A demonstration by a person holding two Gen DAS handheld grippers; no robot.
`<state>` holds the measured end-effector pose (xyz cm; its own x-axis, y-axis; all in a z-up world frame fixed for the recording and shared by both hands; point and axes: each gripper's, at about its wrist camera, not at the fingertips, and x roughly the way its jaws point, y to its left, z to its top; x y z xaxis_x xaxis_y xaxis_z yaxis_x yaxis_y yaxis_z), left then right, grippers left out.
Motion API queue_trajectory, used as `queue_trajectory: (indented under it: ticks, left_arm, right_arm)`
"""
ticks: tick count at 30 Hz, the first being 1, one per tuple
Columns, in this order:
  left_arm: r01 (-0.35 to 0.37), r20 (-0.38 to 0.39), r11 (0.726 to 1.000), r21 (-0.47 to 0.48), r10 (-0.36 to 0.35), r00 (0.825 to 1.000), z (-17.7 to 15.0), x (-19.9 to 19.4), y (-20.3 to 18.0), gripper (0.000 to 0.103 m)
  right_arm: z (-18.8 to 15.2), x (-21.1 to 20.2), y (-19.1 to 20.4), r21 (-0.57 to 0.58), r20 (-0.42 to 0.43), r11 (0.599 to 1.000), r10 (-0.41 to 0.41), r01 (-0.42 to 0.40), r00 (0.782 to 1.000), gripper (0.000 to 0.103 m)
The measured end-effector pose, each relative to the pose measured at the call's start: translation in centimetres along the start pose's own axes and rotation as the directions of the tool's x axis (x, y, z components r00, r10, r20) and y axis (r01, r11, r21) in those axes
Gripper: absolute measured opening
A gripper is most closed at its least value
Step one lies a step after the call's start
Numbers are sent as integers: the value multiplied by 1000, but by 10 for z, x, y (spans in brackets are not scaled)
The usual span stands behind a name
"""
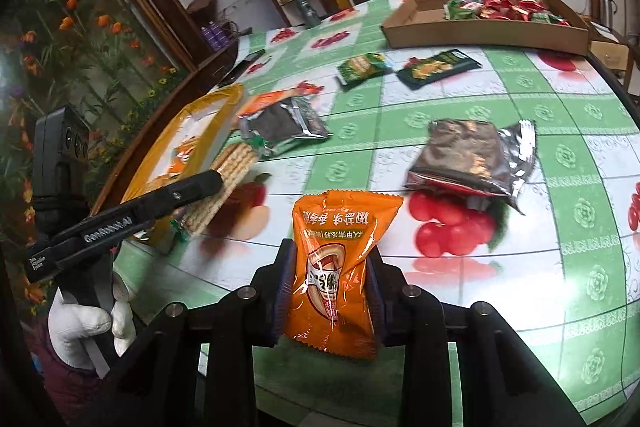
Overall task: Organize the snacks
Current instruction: 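Carry the cracker pack and orange bag over the white tray and open both tools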
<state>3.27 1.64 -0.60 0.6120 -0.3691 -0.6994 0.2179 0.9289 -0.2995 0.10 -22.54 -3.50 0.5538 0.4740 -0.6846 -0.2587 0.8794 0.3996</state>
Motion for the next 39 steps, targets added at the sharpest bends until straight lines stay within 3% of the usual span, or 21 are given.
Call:
queue_trajectory:
  ticks: [6, 10, 15, 21, 26, 30, 35, 39]
  left_arm:
    - [-1, 99, 993, -116, 13, 995, 9, -36, 42, 44]
    - [-57, 163, 981, -185, 87, 983, 16, -58, 76, 44]
    - [-152, 213, 951, -271, 213, 953, 35, -80, 130, 44]
    - [-244, 192, 910, -334, 319, 928, 50, -70, 173, 44]
    - [-262, 130, 887, -381, 332, 934, 51, -46, 201, 44]
    - [-249, 105, 886, -391, 312, 944, 47, -33, 212, 44]
    - [-254, 83, 884, -393, 309, 947, 45, -24, 216, 44]
    - [-231, 110, 886, -401, 297, 948, 43, -34, 211, 48]
  right_arm:
    - [12, 11, 24, -11, -44, 998, 69, -70, 997, 33]
    - [30, 22, 47, -23, -73, 991, 131, -133, 989, 33]
    - [62, 38, 87, -60, -74, 980, 182, -187, 980, 33]
    - [104, 81, 146, -101, -91, 965, 233, -241, 968, 33]
    - [122, 142, 182, -110, -149, 965, 222, -239, 964, 33]
    - [123, 178, 193, -73, -200, 966, 231, -250, 952, 33]
    - [122, 198, 201, -77, -212, 966, 227, -248, 950, 33]
    - [117, 205, 205, -93, -201, 968, 210, -232, 957, 39]
